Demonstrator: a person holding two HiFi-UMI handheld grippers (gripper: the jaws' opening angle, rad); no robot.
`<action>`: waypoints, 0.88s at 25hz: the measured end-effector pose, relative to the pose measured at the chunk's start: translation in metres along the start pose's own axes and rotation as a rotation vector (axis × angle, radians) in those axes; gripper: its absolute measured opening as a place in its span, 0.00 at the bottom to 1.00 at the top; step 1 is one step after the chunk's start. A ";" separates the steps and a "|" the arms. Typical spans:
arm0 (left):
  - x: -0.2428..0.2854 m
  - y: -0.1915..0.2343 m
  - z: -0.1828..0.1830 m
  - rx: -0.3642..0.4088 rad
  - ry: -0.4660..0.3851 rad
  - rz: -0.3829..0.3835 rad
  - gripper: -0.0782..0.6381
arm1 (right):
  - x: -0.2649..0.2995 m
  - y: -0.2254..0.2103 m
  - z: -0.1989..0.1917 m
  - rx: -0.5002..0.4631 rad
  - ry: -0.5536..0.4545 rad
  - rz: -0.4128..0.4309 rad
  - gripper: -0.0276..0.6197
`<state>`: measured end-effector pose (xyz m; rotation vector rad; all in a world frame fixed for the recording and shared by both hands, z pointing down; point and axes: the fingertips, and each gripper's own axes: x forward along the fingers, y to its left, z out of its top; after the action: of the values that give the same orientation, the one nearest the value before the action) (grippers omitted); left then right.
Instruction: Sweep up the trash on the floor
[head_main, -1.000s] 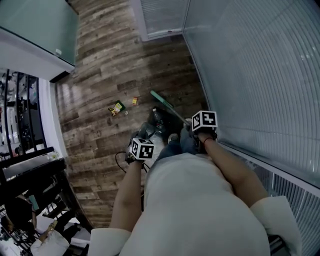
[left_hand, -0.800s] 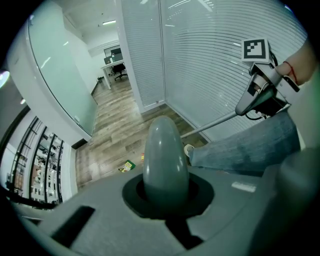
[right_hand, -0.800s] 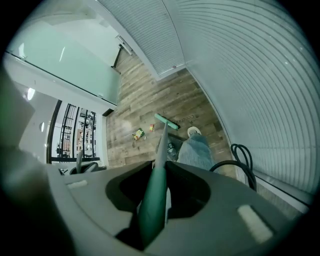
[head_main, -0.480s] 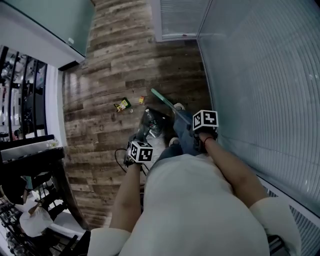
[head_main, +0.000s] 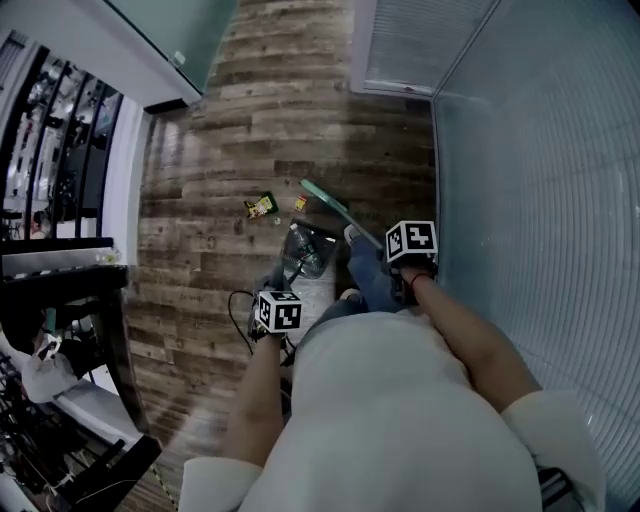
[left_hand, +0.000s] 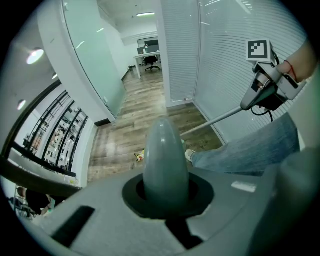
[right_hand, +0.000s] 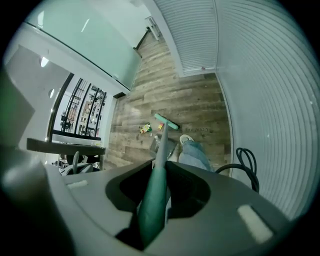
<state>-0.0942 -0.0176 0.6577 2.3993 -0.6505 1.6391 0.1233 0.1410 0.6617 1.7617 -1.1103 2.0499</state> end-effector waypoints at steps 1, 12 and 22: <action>0.000 0.001 0.001 -0.019 0.003 0.006 0.12 | -0.001 0.001 0.009 -0.020 0.002 -0.005 0.19; 0.011 0.004 0.013 -0.185 0.057 0.049 0.12 | 0.001 0.011 0.097 -0.225 0.077 -0.064 0.19; 0.006 0.007 0.014 -0.357 0.077 0.114 0.12 | 0.010 0.036 0.152 -0.402 0.150 -0.094 0.19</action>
<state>-0.0837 -0.0305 0.6569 2.0694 -0.9877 1.4963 0.2134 0.0132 0.6562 1.4133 -1.2597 1.7220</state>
